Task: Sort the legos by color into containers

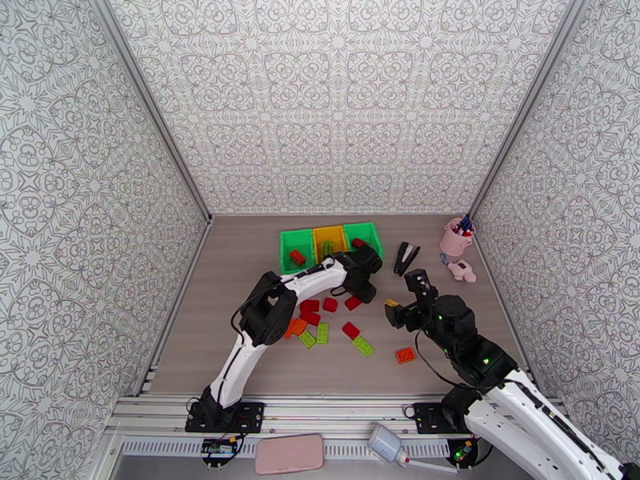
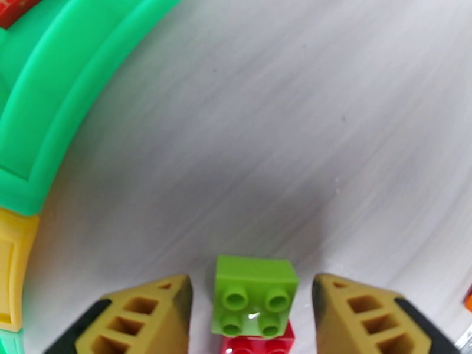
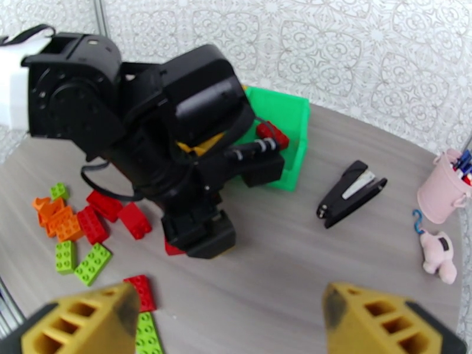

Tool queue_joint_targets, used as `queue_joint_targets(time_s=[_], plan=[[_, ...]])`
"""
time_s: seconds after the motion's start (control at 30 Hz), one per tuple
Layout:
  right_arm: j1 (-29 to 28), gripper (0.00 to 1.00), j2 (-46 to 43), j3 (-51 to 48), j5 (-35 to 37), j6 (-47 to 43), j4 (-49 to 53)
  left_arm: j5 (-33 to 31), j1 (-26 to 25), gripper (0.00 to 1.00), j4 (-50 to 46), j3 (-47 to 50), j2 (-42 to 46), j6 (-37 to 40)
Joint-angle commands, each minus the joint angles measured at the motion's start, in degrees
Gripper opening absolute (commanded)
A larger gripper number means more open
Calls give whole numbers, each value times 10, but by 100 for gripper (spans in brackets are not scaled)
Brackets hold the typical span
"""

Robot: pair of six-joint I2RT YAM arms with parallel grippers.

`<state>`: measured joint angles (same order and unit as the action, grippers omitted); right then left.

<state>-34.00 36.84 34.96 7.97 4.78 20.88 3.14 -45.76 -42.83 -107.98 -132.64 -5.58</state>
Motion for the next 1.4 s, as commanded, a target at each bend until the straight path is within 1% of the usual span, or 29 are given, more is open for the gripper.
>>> queue_joint_targets(time_s=[0.0,0.13,0.3,0.53,0.67,0.73,0.83,0.93,1.1,1.17,1.37], plan=[[5,85,-3,-4,12,12,-2,-7,-3,56,4,-21,-5,-4],[5,85,-4,-5,12,13,3,-8,-4,56,-3,-21,-12,1],[6,86,-6,-4,12,15,5,-10,-5,50,-5,-29,-23,4],[6,86,-10,-3,12,16,10,-17,-6,49,-13,-34,-37,2],[6,86,-6,-5,11,17,1,-23,-6,39,-14,-31,-34,-2],[6,86,1,-4,8,18,-4,-25,-6,37,-5,-22,-26,-5],[6,86,15,4,-1,30,-10,-23,-6,35,21,-2,-6,-14],[6,86,36,10,-17,45,-21,-18,-6,32,72,30,23,-25],[6,86,56,5,-70,61,-11,-19,-5,30,166,77,48,-42],[6,85,49,-6,-86,63,-7,-25,-6,30,199,96,69,-49],[6,86,20,-29,-82,82,-7,-33,-7,30,283,147,110,-89]])
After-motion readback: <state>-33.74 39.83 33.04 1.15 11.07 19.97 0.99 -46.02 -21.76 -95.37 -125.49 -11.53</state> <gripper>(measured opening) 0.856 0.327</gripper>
